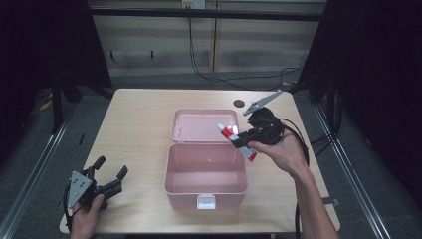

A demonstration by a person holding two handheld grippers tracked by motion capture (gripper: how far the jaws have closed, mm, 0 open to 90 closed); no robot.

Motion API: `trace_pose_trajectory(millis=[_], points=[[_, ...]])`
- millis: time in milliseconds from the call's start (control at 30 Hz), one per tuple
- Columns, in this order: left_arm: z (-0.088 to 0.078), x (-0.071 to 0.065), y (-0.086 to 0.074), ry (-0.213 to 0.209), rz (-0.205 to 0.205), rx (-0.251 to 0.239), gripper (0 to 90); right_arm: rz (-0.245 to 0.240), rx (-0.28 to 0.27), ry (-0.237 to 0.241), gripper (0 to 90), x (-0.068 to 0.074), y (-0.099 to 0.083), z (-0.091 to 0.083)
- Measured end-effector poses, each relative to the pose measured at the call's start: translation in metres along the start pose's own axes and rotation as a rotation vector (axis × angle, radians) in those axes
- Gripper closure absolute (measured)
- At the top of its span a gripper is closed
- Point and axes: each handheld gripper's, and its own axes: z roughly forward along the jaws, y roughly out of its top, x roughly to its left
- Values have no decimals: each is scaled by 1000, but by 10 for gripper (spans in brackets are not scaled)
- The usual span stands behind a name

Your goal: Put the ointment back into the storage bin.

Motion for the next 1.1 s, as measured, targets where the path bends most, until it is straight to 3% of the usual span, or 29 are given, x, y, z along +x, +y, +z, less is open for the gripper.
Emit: trace_pose_trajectory(millis=[167, 433, 733, 1100], points=[[0, 0, 0, -2, 3, 2, 158, -26, 15, 12, 716, 4, 7, 10], [0, 0, 0, -2, 3, 2, 158, -111, 49, 21, 716, 9, 16, 26], [0, 0, 0, -2, 0, -1, 158, -168, 75, 40, 716, 18, 28, 33], [0, 0, 0, -3, 0, 0, 158, -231, 165, 70, 716, 27, 38, 52]])
